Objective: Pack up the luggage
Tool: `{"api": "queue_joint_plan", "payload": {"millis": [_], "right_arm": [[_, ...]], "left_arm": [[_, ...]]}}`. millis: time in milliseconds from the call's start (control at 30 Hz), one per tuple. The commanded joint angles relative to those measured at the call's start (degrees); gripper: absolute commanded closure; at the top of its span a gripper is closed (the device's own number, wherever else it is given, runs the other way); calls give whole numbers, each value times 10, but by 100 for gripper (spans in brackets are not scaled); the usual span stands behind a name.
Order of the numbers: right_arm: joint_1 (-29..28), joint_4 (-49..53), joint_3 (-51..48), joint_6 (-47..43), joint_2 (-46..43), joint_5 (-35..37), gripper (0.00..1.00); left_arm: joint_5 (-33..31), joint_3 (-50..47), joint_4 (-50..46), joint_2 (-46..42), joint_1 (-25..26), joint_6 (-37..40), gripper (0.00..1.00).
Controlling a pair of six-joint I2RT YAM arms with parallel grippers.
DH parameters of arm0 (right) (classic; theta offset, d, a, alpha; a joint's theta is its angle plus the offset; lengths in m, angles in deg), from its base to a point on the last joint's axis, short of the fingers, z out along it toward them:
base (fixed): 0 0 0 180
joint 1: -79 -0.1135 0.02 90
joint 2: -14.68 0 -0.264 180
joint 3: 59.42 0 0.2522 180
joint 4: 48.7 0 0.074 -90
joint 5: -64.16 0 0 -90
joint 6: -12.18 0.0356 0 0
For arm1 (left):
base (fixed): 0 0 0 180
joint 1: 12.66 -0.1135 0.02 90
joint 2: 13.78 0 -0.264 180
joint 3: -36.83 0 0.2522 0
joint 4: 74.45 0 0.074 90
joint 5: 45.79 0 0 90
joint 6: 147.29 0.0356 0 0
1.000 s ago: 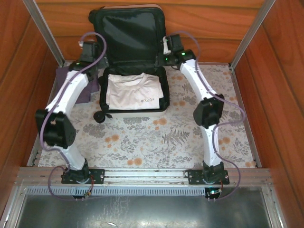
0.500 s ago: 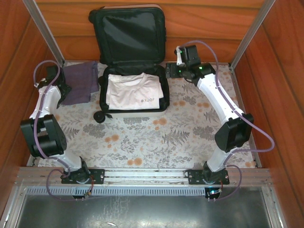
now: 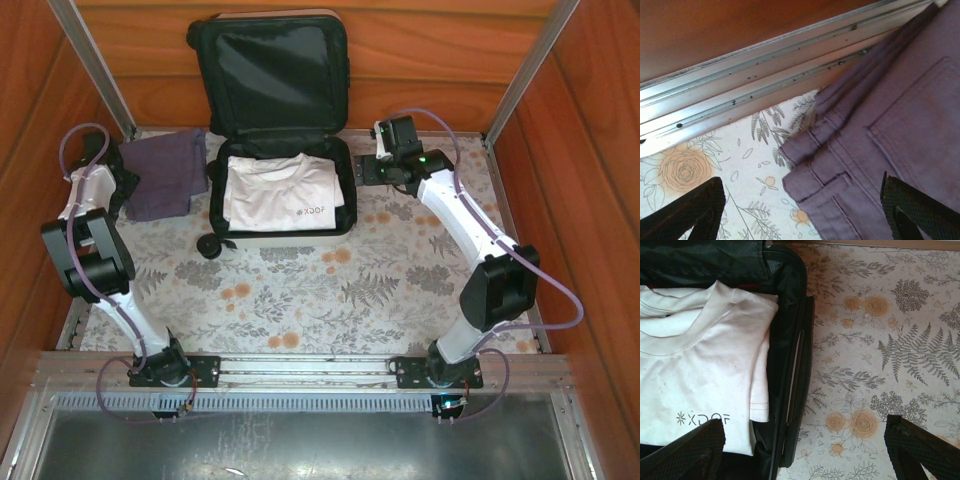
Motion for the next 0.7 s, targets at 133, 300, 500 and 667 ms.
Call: {"api": "queue_joint_plan", "payload": {"millis": [133, 300, 500, 667], "right_arm": [[6, 56, 51, -22, 42, -5, 11], [6, 71, 58, -13, 35, -8, 10], [6, 88, 55, -4, 21, -13, 10], [5, 104, 54, -5, 13, -8, 10]], "left_arm": [[41, 64, -9, 96, -3, 15, 15], [41, 105, -9, 137, -3, 12, 16], [2, 132, -9, 168, -8, 13, 16], [23, 180, -8, 218, -9, 19, 18]]}}
